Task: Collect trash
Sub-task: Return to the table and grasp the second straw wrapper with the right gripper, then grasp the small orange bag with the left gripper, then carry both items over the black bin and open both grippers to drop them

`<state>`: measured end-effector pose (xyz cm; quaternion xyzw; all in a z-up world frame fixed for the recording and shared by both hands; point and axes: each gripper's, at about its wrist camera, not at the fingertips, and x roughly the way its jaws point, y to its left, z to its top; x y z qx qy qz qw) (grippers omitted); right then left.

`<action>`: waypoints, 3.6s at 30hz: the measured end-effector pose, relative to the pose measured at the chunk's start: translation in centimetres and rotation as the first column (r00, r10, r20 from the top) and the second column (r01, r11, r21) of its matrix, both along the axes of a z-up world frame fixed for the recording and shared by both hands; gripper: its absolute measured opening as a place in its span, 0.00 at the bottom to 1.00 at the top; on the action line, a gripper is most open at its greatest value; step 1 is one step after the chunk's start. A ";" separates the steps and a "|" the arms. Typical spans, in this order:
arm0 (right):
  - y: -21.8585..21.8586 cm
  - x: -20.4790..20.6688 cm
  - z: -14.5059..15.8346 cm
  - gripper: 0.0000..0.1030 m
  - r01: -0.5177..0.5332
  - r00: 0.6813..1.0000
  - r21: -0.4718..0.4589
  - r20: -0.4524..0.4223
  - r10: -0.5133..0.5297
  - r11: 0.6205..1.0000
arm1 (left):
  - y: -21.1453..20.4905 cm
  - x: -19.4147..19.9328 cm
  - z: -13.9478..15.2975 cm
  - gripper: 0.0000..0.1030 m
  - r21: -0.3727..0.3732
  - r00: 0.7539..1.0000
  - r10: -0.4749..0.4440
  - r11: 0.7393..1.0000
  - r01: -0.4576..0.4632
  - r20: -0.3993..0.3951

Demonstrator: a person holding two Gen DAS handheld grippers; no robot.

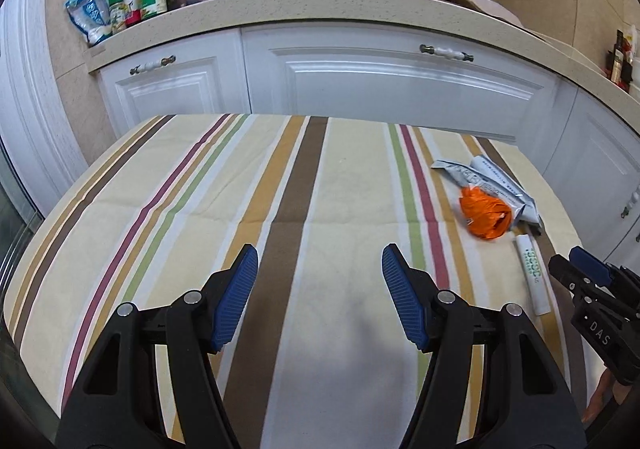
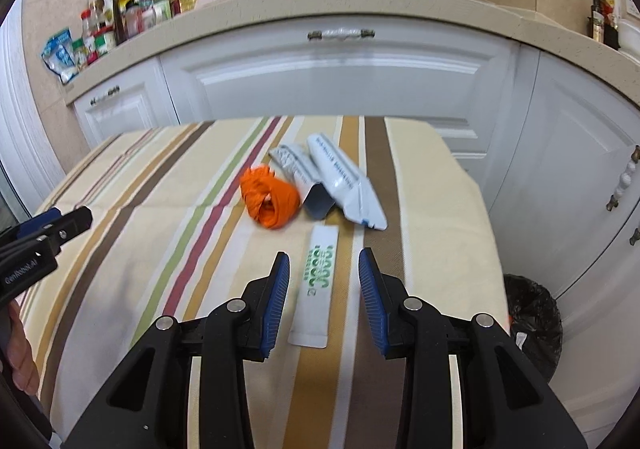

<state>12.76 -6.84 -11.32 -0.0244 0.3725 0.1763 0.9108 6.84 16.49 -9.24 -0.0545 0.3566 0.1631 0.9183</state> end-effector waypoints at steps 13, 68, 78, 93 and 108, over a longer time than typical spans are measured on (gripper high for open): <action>1.6 0.9 -2.2 0.36 -0.014 0.993 -0.067 -0.119 0.006 0.998 | 2.0 -0.2 -2.0 0.61 -0.030 0.999 0.032 0.999 -0.034 -0.043; -8.2 5.0 0.2 0.21 0.130 0.990 0.063 0.047 -0.133 0.989 | -11.6 12.0 -3.7 0.63 -0.028 0.984 -0.167 0.986 0.166 -0.067; -8.3 5.3 0.0 0.21 0.125 0.991 0.058 0.036 -0.128 0.990 | -10.8 12.9 -5.2 0.44 -0.100 0.976 -0.195 0.978 0.186 -0.093; -7.3 4.4 0.2 0.21 0.115 0.992 0.044 0.054 -0.118 0.992 | -8.8 10.2 -2.9 0.42 -0.030 0.987 -0.153 0.988 0.152 -0.039; -12.0 0.9 2.4 0.21 0.213 0.970 0.041 0.112 -0.216 0.976 | -14.4 7.7 -0.1 0.42 -0.013 0.965 -0.263 0.965 0.263 0.013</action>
